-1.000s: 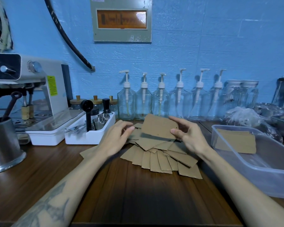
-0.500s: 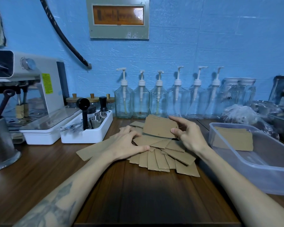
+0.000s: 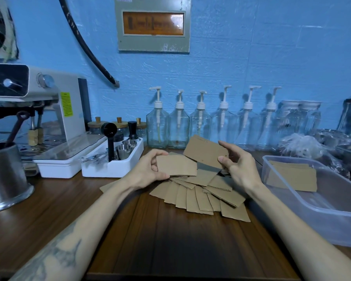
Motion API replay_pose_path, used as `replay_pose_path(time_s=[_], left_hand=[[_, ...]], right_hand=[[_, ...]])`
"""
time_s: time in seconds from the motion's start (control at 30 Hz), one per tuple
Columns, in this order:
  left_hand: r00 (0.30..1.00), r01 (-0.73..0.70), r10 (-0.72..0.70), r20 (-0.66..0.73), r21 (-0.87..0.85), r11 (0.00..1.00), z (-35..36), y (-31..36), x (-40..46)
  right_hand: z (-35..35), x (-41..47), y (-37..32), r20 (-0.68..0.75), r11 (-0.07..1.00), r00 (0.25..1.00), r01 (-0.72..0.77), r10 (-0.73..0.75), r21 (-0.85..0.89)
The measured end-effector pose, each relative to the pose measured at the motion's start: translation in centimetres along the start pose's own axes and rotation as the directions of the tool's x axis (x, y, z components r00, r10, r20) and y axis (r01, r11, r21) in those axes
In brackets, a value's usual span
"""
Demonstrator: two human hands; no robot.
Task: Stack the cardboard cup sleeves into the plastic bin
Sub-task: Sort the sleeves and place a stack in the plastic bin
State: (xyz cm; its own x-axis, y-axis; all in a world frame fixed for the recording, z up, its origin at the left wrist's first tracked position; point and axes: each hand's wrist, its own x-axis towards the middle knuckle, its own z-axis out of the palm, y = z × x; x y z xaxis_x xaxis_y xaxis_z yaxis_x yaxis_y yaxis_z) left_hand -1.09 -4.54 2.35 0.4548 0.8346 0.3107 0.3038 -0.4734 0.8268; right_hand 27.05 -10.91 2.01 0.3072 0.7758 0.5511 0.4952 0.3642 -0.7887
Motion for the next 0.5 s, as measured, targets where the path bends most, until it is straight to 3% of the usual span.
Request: replay_pose_path(time_s=[0.3,0.5], left_hand=[[0.961,-0.009,-0.038,-0.274,-0.169,0.986,-1.4,0.3,0.5],[0.836,-0.105,-0.08,-0.542,-0.302,0.948,-2.0,0.3,1.3]], right_hand=[[0.2,0.0,0.1,0.013,1.0,1.0,-0.024,0.024,-0.017],[0.4,-0.2,-0.1,0.071,0.998,0.997,0.003,0.002,-0.065]])
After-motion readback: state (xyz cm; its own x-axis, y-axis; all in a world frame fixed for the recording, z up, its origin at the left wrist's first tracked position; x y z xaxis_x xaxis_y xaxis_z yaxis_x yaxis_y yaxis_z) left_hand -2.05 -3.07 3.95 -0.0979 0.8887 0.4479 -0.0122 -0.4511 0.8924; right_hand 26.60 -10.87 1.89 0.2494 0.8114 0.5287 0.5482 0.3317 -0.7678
